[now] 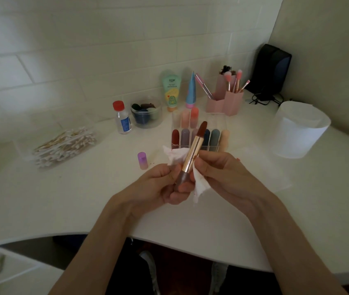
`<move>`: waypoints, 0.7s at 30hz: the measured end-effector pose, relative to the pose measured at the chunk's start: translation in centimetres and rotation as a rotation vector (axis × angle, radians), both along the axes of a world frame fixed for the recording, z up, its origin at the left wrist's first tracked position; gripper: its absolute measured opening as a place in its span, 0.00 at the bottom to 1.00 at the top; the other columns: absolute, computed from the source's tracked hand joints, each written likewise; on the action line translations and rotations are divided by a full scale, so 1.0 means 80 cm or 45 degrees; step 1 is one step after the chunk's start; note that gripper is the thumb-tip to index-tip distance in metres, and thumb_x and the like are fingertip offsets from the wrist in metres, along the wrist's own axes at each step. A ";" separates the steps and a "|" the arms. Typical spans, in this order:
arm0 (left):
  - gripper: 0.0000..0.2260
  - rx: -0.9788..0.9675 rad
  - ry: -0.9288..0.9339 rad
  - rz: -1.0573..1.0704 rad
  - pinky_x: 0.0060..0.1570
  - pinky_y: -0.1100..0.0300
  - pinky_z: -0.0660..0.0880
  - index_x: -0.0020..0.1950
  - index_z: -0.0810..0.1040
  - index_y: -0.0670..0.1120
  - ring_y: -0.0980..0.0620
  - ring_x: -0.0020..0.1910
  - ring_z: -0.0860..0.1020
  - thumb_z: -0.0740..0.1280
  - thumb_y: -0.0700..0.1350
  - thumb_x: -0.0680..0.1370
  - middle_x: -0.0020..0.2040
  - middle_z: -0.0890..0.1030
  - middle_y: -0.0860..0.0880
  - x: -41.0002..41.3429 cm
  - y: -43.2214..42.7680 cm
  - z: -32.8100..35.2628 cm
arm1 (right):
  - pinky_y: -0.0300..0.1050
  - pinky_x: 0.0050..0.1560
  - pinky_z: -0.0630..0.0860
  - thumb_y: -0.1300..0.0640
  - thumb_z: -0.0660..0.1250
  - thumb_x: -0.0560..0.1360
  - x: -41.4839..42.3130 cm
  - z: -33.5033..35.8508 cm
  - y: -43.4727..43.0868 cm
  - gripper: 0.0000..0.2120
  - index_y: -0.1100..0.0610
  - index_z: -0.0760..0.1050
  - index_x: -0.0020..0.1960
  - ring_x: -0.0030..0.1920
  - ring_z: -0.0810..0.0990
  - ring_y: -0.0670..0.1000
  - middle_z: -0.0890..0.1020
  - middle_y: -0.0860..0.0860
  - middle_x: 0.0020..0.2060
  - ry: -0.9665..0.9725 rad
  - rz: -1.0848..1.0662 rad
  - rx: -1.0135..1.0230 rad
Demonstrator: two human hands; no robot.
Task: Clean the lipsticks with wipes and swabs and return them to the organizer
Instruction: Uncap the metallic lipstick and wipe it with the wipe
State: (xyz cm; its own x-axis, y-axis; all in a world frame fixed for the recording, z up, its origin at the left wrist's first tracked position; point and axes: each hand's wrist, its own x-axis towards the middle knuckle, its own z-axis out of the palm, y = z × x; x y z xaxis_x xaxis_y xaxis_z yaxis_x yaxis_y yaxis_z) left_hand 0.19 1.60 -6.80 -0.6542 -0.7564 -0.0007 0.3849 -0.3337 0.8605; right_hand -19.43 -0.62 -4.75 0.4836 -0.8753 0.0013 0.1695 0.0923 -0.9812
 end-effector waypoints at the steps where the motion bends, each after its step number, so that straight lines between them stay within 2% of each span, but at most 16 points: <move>1: 0.10 0.025 0.018 -0.024 0.34 0.68 0.70 0.53 0.84 0.48 0.57 0.34 0.73 0.69 0.53 0.79 0.39 0.78 0.51 0.001 0.000 -0.001 | 0.48 0.61 0.80 0.56 0.65 0.77 0.001 0.000 0.002 0.15 0.63 0.81 0.59 0.53 0.84 0.54 0.86 0.57 0.53 0.006 0.029 -0.001; 6: 0.07 -0.015 0.016 -0.086 0.35 0.69 0.69 0.50 0.85 0.51 0.60 0.34 0.74 0.69 0.52 0.79 0.38 0.79 0.54 0.003 0.004 0.001 | 0.47 0.59 0.79 0.53 0.63 0.78 0.006 0.001 0.012 0.16 0.57 0.81 0.62 0.56 0.83 0.55 0.85 0.54 0.55 -0.099 0.164 0.053; 9: 0.07 -0.020 0.007 -0.072 0.33 0.69 0.69 0.48 0.85 0.53 0.60 0.32 0.75 0.68 0.52 0.78 0.37 0.79 0.55 0.004 0.006 0.005 | 0.47 0.58 0.80 0.53 0.63 0.79 0.013 0.002 0.015 0.17 0.58 0.79 0.64 0.55 0.83 0.56 0.85 0.54 0.55 -0.138 0.171 0.058; 13: 0.07 -0.041 -0.038 0.031 0.32 0.69 0.68 0.45 0.86 0.53 0.60 0.32 0.75 0.72 0.55 0.74 0.36 0.80 0.55 0.004 0.006 0.004 | 0.47 0.52 0.83 0.54 0.63 0.77 0.019 0.002 0.017 0.13 0.52 0.86 0.54 0.48 0.86 0.55 0.86 0.54 0.49 -0.165 0.091 0.014; 16: 0.10 -0.086 -0.148 0.157 0.34 0.67 0.73 0.43 0.87 0.52 0.59 0.33 0.77 0.73 0.57 0.70 0.37 0.82 0.53 0.000 0.004 0.003 | 0.47 0.55 0.82 0.53 0.64 0.77 0.019 -0.001 0.016 0.13 0.53 0.86 0.53 0.47 0.85 0.53 0.87 0.53 0.47 -0.147 0.034 -0.045; 18: 0.10 -0.082 -0.261 0.267 0.34 0.66 0.77 0.41 0.88 0.52 0.58 0.34 0.81 0.70 0.56 0.69 0.37 0.84 0.52 -0.004 0.005 0.005 | 0.47 0.58 0.81 0.52 0.65 0.76 0.018 -0.005 0.013 0.13 0.54 0.84 0.54 0.50 0.85 0.52 0.86 0.52 0.48 -0.091 -0.038 -0.091; 21: 0.14 -0.198 -0.454 0.371 0.40 0.65 0.80 0.42 0.89 0.54 0.57 0.39 0.83 0.62 0.49 0.76 0.40 0.86 0.53 -0.007 0.002 0.007 | 0.55 0.62 0.79 0.46 0.67 0.75 0.017 -0.010 0.008 0.17 0.55 0.83 0.58 0.55 0.84 0.56 0.86 0.53 0.53 0.020 -0.142 -0.157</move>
State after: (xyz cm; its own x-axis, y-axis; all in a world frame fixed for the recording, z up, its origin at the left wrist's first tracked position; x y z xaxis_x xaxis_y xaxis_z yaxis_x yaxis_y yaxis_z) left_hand -0.40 1.78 -6.25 -0.3948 -0.9169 -0.0584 0.1152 -0.1125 0.9870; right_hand -18.11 0.02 -5.57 0.3842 -0.9172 0.1053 0.1569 -0.0475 -0.9865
